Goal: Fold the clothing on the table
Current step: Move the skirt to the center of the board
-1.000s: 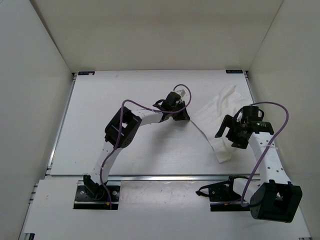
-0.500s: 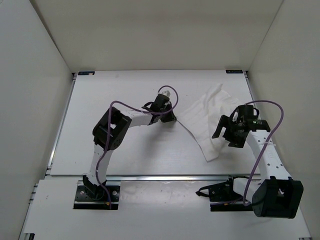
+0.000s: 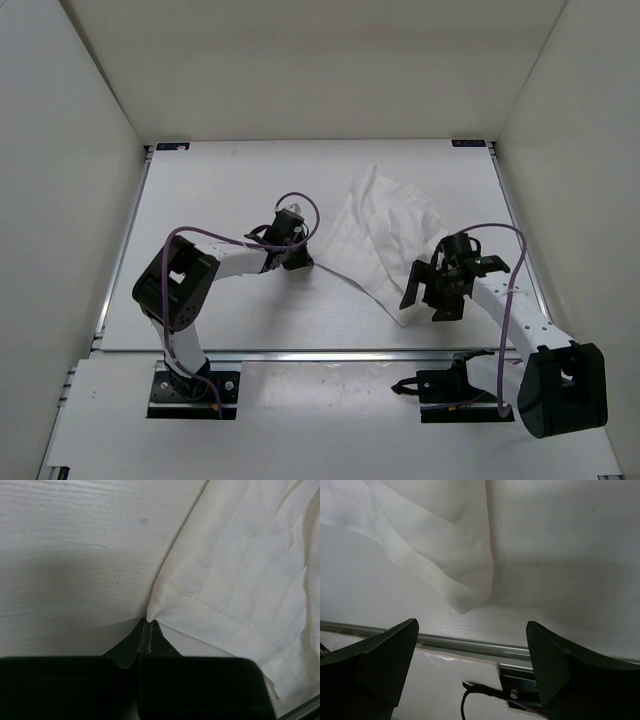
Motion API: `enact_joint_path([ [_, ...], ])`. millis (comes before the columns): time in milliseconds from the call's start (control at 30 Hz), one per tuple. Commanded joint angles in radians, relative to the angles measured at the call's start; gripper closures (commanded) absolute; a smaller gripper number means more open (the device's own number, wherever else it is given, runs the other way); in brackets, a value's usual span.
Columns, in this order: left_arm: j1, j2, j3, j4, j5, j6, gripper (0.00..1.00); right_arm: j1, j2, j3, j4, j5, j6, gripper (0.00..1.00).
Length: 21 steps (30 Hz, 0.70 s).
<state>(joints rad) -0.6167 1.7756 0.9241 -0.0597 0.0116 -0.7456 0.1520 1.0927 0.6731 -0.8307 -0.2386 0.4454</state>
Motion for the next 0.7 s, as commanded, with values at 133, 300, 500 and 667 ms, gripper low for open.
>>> enact_joint_path([
  [133,-0.043,-0.064,0.004,-0.060,0.024,0.051,1.00,0.101,-0.005,-0.130,0.126,-0.025,0.094,0.20],
  [300,-0.029,-0.090,-0.019,-0.069,0.034,0.060,1.00,0.095,-0.030,-0.123,0.176,0.042,0.147,0.32],
  [500,-0.022,-0.091,-0.021,-0.075,0.038,0.068,1.00,0.009,-0.053,-0.150,0.200,0.079,0.132,0.39],
  [667,-0.025,-0.085,-0.018,-0.071,0.050,0.060,1.00,0.030,-0.041,-0.155,0.183,0.078,0.156,0.45],
])
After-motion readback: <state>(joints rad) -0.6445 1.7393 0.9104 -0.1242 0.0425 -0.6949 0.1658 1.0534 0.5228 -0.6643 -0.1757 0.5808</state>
